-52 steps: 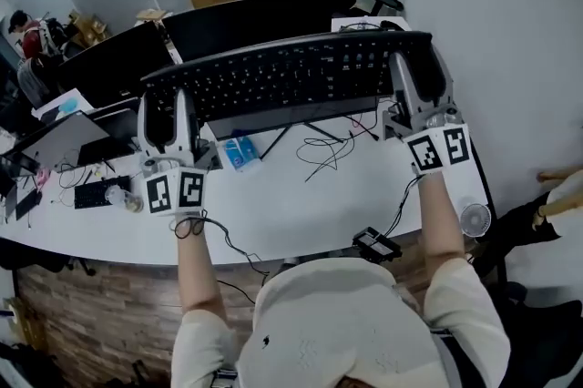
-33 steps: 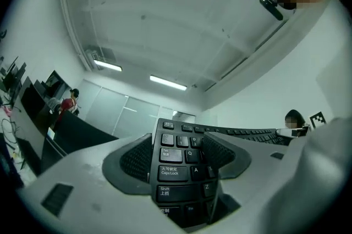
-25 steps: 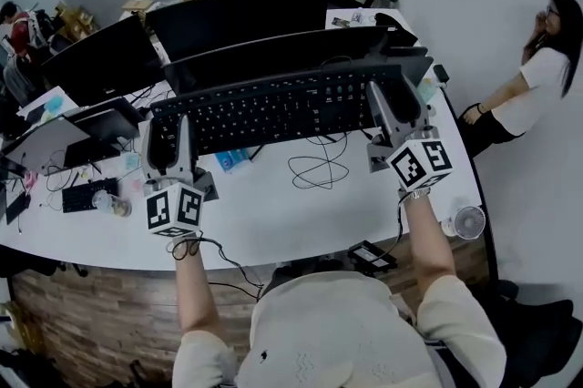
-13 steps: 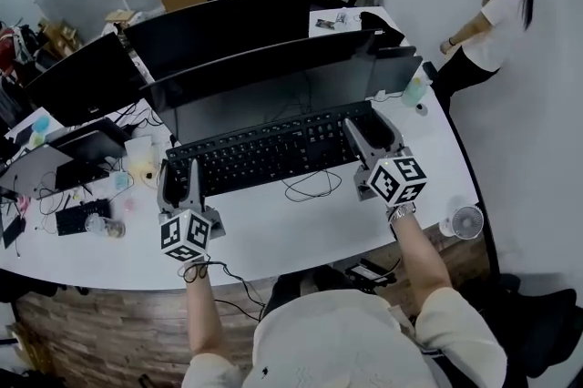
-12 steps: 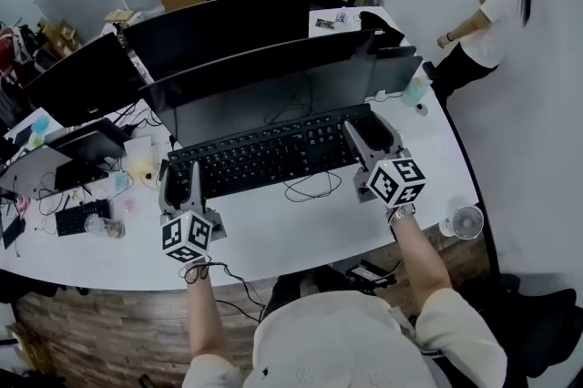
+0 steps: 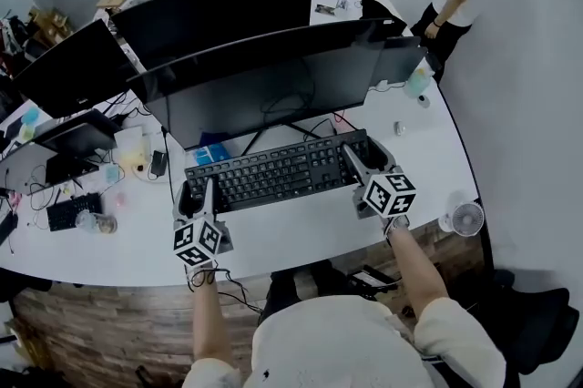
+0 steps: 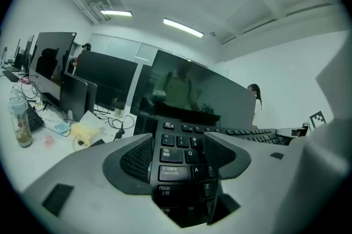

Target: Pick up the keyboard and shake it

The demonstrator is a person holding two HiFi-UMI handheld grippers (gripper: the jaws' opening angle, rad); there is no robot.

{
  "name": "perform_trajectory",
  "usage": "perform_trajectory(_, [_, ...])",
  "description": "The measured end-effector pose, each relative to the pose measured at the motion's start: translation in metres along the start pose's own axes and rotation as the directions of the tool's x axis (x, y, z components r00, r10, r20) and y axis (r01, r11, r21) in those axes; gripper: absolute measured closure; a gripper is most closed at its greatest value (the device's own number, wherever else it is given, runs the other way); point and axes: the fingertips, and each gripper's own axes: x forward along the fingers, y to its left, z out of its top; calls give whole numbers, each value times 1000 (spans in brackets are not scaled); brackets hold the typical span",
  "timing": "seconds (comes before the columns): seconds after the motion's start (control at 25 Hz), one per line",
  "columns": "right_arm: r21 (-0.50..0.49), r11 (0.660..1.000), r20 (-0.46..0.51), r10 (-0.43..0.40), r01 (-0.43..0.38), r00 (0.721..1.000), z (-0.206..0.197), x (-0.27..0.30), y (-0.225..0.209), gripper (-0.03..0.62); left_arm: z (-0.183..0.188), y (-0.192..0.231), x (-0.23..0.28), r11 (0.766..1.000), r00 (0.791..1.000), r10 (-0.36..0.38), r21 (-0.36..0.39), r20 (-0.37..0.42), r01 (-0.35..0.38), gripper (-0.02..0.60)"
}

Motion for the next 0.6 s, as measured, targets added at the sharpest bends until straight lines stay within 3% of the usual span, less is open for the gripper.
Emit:
perform_trajectory(0.24, [26,999,-93,-32,35,995,-54,3,-17,330,-53,11,4,1000,994,17,-21,-104,-19,301])
perform_trajectory(0.6, [63,995,-234,-55,72,971,-132,6,-39,327,-129,28,1,996,969,55,-50,-241,-69,301])
